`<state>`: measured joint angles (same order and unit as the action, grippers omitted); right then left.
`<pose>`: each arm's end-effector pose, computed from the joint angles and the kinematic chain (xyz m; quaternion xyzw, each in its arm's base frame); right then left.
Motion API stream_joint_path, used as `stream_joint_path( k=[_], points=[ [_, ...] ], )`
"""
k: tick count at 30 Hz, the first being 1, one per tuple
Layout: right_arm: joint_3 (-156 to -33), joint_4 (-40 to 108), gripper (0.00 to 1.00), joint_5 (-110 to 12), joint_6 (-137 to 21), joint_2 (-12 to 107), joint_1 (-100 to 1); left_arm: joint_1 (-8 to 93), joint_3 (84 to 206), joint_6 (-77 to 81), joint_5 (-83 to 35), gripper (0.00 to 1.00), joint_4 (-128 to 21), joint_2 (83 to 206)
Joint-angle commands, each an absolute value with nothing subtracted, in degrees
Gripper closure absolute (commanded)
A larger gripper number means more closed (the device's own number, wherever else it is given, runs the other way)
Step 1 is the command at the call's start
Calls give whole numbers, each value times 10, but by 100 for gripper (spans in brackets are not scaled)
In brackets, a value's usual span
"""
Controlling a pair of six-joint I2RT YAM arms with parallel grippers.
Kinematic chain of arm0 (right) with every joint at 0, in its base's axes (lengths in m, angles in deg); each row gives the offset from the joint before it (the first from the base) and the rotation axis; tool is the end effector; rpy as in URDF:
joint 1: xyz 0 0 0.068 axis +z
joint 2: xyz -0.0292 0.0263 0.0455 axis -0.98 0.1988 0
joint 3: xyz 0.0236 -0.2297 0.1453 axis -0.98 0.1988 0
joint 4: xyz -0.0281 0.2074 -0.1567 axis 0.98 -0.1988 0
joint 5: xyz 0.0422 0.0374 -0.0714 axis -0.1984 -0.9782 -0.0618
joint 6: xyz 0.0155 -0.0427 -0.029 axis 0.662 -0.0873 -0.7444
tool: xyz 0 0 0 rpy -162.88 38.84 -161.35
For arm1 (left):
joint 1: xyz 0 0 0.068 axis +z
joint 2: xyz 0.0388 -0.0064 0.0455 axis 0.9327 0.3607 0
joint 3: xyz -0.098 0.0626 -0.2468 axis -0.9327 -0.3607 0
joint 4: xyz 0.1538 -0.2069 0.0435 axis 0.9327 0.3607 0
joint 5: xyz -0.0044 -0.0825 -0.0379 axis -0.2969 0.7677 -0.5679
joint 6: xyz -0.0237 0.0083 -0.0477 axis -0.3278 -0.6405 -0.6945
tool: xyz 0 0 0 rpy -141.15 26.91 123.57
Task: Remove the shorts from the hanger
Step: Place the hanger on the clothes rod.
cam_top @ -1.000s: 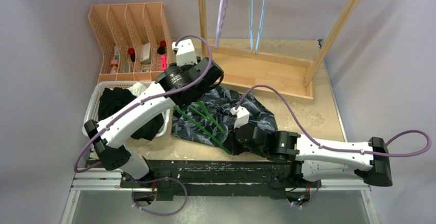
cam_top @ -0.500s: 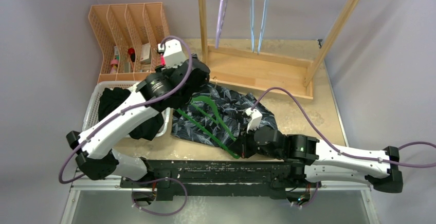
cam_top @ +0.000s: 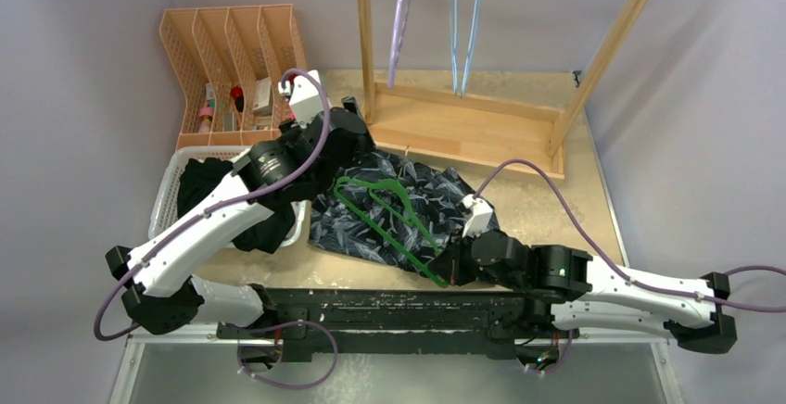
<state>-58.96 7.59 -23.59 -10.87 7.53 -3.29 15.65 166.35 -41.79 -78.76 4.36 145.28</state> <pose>0.0521 0.1538 0.2936 -0.0769 0.8444 0.4046 0.3427 0.1701 -0.1845 0.4380 -0.1827 0.8262 -0.1144 0.5206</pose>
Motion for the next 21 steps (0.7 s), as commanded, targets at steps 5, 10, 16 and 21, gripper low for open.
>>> stream_joint_path(
  k=[5,10,16,21],
  points=[
    [-671,-98,100,-133,-11,32,-34,159,1617,-435,-817,14,13,1380],
    [-719,-182,100,-71,33,35,-34,159,1611,-437,-814,14,13,1380],
    [-794,-248,100,2,79,41,-34,159,1609,-438,-809,14,13,1382],
    [-812,-220,100,30,54,11,-34,159,1602,-440,-808,14,11,1381]
  ],
)
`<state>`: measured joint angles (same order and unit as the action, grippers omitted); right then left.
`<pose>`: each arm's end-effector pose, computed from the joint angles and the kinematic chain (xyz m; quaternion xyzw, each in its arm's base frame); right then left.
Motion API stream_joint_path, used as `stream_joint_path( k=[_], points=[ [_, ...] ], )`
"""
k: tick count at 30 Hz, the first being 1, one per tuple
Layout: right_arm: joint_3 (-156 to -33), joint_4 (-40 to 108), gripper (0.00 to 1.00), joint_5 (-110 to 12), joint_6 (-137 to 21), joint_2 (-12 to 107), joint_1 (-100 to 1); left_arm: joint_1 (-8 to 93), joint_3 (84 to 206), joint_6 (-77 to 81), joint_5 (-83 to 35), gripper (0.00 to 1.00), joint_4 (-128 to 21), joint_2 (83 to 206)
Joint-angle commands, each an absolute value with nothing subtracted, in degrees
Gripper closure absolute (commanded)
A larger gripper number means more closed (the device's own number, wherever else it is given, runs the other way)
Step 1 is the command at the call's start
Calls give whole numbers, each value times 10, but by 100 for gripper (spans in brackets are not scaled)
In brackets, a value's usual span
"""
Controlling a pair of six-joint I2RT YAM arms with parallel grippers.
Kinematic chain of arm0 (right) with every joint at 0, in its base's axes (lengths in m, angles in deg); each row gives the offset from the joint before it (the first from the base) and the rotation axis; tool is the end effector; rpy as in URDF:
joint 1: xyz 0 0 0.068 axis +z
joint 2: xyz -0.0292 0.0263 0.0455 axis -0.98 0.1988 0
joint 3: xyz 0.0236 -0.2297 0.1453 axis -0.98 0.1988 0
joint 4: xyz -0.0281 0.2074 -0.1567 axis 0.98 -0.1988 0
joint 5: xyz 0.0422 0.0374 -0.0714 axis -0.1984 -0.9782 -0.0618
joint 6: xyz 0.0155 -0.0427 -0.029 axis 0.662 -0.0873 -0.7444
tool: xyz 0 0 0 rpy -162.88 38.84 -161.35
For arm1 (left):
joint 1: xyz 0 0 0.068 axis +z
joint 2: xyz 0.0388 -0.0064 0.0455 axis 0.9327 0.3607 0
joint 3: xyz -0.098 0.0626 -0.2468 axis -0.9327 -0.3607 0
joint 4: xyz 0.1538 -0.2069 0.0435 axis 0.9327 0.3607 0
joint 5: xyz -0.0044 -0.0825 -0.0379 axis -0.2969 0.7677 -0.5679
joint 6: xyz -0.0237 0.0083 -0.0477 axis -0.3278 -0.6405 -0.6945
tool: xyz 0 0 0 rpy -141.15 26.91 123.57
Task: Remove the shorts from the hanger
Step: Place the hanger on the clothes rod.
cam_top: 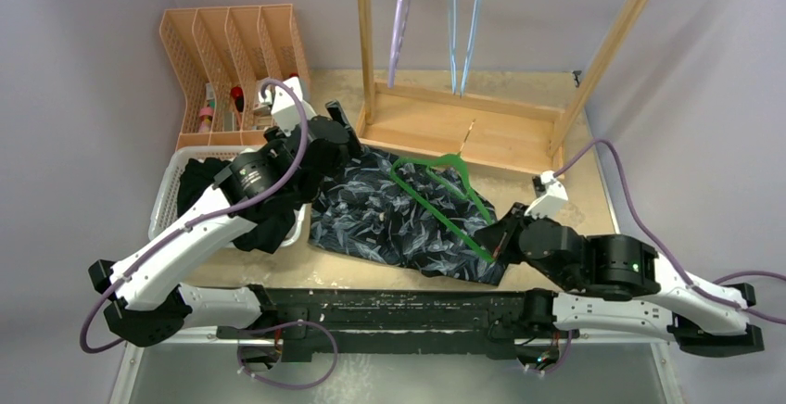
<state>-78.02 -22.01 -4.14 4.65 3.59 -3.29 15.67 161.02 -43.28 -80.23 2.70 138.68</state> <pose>0.0460 0.0891 0.3635 0.1075 0.8427 0.3361 0.4067 0.1530 -0.1605 0.4382 -0.2075 0.8083 -0.1329 0.5348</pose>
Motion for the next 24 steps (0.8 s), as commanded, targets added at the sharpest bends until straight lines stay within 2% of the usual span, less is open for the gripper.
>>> stream_joint_path(
  k=[1,8,13,24],
  points=[
    [-816,-233,100,36,67,3,-33,159,1602,-440,-808,14,13,1380],
    [-868,-319,100,70,93,39,-34,159,1592,-445,-807,14,10,1380],
    [-903,-323,100,115,70,83,-34,159,1593,-445,-803,13,11,1383],
    [-980,-316,100,197,-59,162,-35,159,1579,-452,-802,13,16,1375]
  ],
)
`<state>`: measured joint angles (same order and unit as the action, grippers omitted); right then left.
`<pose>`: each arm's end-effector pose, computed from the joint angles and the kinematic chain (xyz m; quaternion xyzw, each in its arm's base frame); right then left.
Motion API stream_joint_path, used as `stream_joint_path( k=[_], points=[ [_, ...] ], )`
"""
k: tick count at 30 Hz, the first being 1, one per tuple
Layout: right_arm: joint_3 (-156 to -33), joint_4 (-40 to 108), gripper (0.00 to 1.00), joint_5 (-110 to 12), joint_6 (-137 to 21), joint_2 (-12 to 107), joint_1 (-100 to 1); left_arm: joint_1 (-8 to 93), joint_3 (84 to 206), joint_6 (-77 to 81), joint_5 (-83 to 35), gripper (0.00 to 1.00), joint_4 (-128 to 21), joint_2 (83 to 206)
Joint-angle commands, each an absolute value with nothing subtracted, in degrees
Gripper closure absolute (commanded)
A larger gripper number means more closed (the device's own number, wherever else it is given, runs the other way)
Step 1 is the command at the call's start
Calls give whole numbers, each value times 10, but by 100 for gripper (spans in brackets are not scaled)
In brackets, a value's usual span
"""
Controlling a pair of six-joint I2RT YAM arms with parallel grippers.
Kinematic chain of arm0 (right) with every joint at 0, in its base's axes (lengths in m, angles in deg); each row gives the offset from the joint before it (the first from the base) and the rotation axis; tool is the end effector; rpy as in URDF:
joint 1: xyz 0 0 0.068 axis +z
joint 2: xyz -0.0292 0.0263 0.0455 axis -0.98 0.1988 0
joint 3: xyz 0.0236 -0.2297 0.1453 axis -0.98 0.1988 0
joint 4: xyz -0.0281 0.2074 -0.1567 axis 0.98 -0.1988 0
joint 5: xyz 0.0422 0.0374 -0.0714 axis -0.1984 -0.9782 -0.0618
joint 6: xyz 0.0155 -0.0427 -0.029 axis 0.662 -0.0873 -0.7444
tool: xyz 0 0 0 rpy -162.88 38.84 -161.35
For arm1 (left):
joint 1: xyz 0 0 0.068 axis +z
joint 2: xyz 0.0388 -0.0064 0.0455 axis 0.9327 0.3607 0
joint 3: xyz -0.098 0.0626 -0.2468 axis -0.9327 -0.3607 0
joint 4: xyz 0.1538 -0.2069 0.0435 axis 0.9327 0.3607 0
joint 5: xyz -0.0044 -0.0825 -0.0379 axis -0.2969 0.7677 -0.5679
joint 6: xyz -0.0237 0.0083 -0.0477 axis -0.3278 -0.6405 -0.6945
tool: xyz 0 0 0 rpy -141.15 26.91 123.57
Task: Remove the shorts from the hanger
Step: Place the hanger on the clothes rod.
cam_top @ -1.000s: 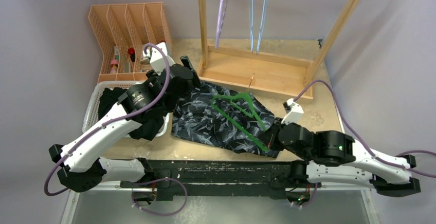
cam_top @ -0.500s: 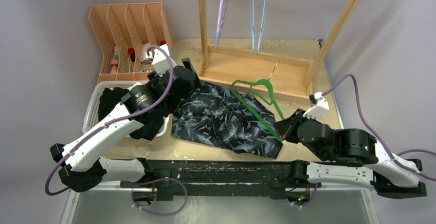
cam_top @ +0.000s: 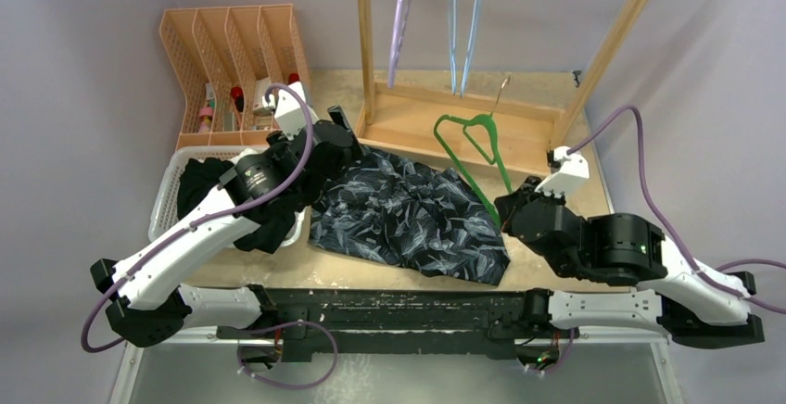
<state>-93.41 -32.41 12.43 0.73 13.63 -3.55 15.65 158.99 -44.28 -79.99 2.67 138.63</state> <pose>0.0546 0.0919 0.4136 0.1275 0.8174 0.2203 0.5168 0.1543 -0.1625 0.4279 -0.2077 0.8145 -0.1258 0.5270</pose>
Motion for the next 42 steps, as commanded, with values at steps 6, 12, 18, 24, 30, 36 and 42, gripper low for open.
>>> stream_joint_path(
  k=[6,12,18,24,30,36,42],
  points=[
    [-1009,-318,100,209,-131,224,-92,159,1580,-449,-797,13,18,1375],
    [-1023,-261,100,155,-273,223,-194,159,1580,-447,-800,13,29,1375],
    [-1061,-186,100,91,-378,205,-203,159,1562,-461,-799,13,32,1367],
    [-1105,-227,100,110,-377,242,-210,159,1561,-457,-799,13,34,1362],
    [-1161,-253,100,165,-358,274,-222,159,1546,-453,-809,13,34,1355],
    [-1211,-194,100,186,-437,288,-226,159,1536,-447,-806,12,34,1364],
    [-1261,-151,100,211,-500,303,-227,159,1503,-449,-785,11,17,1367]
  ],
)
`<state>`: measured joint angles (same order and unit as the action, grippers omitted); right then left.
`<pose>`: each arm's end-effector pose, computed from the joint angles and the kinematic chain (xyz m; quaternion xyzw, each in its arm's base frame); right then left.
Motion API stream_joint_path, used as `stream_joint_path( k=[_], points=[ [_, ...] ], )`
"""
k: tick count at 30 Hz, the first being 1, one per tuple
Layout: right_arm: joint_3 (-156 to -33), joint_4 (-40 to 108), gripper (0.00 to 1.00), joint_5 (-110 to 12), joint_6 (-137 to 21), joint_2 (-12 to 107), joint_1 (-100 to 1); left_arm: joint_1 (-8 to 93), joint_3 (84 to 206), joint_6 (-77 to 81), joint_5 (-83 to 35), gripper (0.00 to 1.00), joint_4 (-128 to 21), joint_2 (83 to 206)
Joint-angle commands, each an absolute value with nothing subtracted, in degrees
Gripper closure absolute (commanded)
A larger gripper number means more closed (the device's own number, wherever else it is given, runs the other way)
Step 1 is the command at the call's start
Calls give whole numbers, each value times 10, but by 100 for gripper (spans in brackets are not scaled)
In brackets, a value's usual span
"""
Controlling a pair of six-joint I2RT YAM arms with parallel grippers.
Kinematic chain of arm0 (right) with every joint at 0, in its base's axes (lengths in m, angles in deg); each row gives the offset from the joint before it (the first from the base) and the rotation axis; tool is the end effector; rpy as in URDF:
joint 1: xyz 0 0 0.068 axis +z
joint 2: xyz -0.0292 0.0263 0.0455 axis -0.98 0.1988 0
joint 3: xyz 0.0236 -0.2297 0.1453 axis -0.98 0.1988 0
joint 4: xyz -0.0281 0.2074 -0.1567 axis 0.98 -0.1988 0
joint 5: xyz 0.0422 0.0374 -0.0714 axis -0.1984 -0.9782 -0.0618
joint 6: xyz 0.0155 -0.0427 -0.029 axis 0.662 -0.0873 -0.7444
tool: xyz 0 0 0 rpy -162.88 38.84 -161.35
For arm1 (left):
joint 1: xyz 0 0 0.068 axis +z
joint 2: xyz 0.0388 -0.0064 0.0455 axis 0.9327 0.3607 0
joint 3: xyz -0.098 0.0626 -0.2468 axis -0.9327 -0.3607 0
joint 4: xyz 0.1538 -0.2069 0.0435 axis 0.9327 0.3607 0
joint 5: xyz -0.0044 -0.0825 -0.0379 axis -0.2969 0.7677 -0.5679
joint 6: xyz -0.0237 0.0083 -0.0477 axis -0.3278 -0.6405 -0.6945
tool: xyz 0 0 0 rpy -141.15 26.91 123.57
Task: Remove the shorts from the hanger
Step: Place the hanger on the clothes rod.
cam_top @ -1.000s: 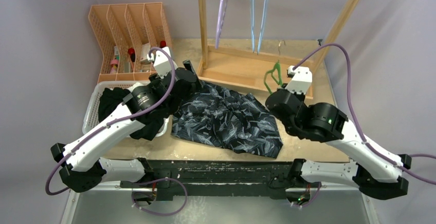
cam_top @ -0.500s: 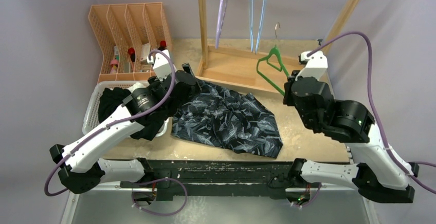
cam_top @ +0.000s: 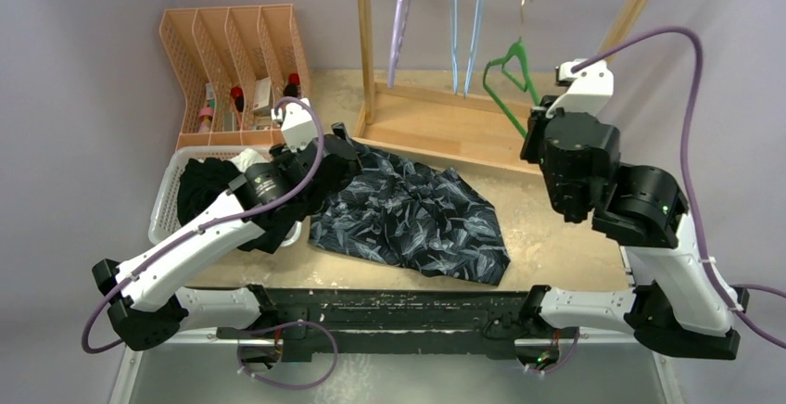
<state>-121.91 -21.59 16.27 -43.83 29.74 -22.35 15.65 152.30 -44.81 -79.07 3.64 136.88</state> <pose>0.1026 0.0987 0.5271 0.0663 0.7537 0.0249 0.6534 0.1518 -0.1598 0.3978 -0.1906 0.8370 -0.0928 0.5044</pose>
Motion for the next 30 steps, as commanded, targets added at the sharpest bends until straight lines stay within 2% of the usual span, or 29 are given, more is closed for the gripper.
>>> stream_joint_path(
  k=[1,11,17,30],
  points=[
    [-1269,-144,100,213,-509,306,-228,159,1497,-449,-780,11,11,1366],
    [-1305,16,100,229,-600,323,-232,159,1486,-439,-775,11,-3,1361],
    [-1320,28,100,216,-629,353,-247,159,1480,-444,-768,11,-9,1361],
    [-1401,-30,100,8,-614,445,-426,159,1474,-445,-768,11,-9,1356]
  ],
)
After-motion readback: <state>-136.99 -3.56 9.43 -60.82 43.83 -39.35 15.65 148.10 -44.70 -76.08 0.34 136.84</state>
